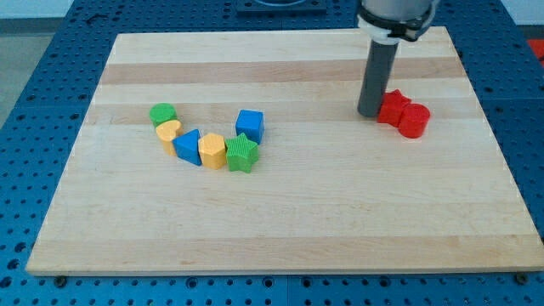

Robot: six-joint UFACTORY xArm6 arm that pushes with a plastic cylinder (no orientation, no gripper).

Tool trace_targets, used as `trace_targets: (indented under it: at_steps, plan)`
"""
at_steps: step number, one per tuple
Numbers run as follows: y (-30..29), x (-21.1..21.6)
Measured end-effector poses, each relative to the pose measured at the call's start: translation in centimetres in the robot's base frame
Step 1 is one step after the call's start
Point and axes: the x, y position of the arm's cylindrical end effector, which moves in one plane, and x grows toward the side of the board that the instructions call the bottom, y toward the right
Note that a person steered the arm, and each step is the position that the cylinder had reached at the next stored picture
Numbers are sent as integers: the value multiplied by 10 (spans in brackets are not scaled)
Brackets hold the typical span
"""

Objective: Push green circle towards red circle

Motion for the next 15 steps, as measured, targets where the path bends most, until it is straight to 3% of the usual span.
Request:
trace_targets:
  at_steps: [2, 4, 8, 9, 13, 15]
  plan:
    - [0, -18]
    - [-72, -66]
    - [-365, -43]
    - [-402, -27]
    - [-381, 9]
    - [-341, 21]
